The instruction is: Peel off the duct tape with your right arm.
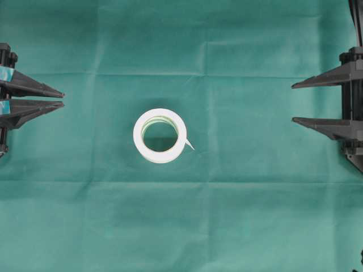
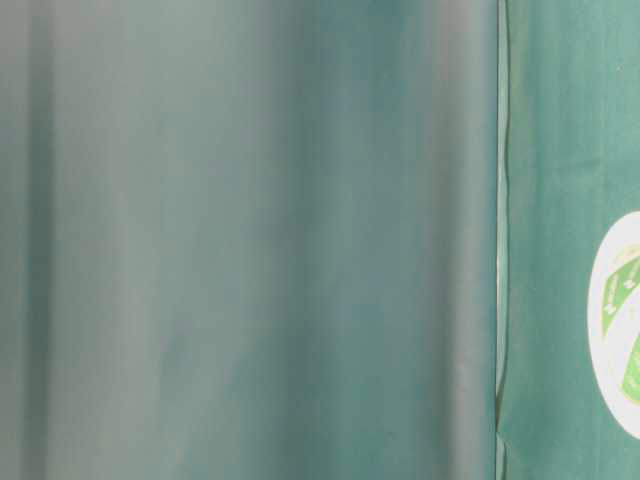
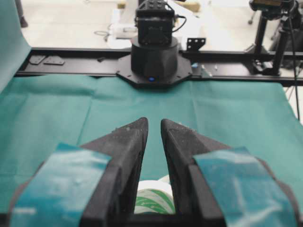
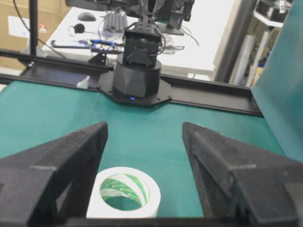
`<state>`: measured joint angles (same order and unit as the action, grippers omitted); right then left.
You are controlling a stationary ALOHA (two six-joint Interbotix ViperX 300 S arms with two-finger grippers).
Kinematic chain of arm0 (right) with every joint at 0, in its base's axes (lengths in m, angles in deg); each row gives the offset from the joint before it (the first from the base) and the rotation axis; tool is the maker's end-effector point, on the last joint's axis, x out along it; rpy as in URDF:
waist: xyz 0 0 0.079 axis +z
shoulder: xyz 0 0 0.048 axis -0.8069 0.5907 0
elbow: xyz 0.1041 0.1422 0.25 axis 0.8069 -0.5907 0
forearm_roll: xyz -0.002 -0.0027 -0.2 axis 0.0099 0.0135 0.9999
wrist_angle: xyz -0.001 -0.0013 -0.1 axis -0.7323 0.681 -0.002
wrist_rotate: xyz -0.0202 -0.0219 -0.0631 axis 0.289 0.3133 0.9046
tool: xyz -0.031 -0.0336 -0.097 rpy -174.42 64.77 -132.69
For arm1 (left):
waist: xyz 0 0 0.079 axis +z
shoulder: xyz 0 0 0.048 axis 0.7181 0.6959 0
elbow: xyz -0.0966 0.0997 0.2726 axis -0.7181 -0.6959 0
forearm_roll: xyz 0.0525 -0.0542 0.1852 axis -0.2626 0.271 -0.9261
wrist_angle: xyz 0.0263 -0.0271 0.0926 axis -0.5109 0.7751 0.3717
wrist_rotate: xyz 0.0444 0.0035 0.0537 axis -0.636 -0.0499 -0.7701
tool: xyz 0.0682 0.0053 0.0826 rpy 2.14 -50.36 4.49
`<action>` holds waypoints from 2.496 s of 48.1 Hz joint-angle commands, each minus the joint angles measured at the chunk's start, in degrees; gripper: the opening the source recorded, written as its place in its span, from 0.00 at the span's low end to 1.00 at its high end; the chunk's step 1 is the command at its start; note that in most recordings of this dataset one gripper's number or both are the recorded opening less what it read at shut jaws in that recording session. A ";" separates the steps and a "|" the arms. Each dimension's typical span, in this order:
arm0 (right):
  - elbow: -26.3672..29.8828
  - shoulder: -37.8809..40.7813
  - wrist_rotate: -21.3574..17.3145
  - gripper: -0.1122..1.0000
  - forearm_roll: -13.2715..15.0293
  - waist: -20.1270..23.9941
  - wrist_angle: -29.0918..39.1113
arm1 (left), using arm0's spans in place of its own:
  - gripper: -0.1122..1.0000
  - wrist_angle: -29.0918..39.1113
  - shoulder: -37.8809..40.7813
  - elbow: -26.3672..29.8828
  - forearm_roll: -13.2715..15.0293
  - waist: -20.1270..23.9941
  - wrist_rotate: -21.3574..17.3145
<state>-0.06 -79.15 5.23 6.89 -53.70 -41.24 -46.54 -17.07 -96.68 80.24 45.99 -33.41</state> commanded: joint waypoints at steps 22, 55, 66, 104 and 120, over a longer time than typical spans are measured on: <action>-6.33 -0.35 -0.70 0.01 -0.09 0.00 -3.78 | 0.11 -1.49 -4.75 -8.35 0.70 -1.05 2.02; -7.65 0.09 -4.57 0.85 0.18 0.00 -4.83 | 0.76 -1.58 -4.66 -9.14 0.70 -1.41 2.11; -7.65 1.14 -4.57 0.85 0.18 0.00 -6.94 | 0.76 -2.64 -1.93 -7.29 0.70 -1.41 2.11; -7.12 3.43 -4.48 0.85 0.62 0.00 -8.00 | 0.76 -10.20 31.64 13.27 0.70 -5.54 1.76; -7.29 3.25 -4.57 0.85 0.62 0.00 -8.09 | 0.76 -10.20 40.43 19.86 0.70 -5.54 1.58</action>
<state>-8.50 -76.07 0.75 7.42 -53.70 -48.71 -56.21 22.83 -79.01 80.85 40.54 -31.74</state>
